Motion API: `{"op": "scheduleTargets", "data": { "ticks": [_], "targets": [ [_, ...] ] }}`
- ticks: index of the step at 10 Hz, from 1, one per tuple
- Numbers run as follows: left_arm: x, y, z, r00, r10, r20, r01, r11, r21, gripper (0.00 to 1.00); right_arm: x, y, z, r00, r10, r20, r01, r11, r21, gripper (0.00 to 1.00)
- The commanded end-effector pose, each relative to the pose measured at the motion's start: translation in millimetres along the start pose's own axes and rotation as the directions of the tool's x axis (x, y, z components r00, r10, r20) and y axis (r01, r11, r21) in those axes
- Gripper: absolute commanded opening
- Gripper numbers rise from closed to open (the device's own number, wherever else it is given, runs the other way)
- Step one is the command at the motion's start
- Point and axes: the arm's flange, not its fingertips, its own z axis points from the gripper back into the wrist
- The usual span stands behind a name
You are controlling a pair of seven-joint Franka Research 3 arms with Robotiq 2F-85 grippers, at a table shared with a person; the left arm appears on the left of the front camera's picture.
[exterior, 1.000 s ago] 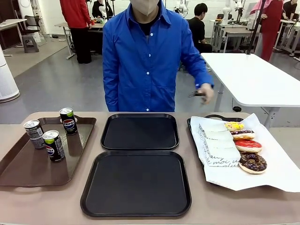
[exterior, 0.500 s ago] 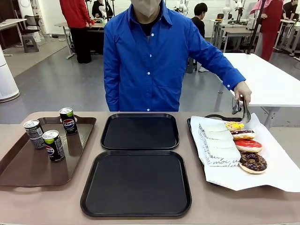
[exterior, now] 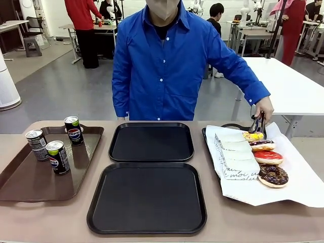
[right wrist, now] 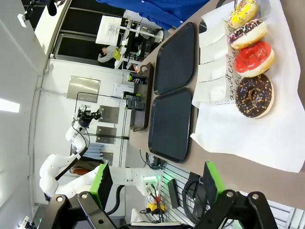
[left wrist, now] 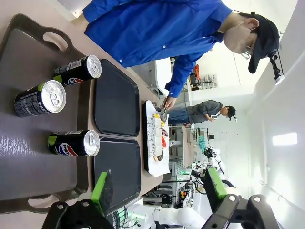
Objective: Set up donuts and drinks on trays.
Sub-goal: Pick up one Pepsi coke and place it on the Flat Tray.
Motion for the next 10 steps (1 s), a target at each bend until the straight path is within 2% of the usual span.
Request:
{"op": "scheduleTargets", "data": {
  "ticks": [1, 4, 6, 7, 10],
  "targets": [
    [-1, 1, -1, 1.000, -0.003, 0.011, 0.003, 1.000, -0.001, 1.00, -1, -1, 2, 1.000, 0.007, 0.005, -0.007, 1.000, 0.015, 1.00],
    [0, 0, 0, 1.000, 0.000, 0.000, 0.000, 1.000, 0.000, 1.00, -1, -1, 2, 1.000, 0.007, 0.005, -0.007, 1.000, 0.015, 1.00],
    [9, -20, -13, 0.999, -0.045, -0.016, 0.046, 0.998, 0.052, 1.00, -1, -1, 2, 1.000, 0.007, 0.005, -0.007, 1.000, 0.015, 1.00],
    [7, -33, -16, 0.995, -0.095, -0.009, 0.095, 0.991, 0.093, 1.00, -1, -1, 2, 1.000, 0.007, 0.005, -0.007, 1.000, 0.015, 1.00],
    [9, -64, -51, 0.982, -0.165, -0.095, 0.184, 0.947, 0.263, 1.00, -1, -1, 2, 1.000, 0.007, 0.005, -0.007, 1.000, 0.015, 1.00]
  ]
}}
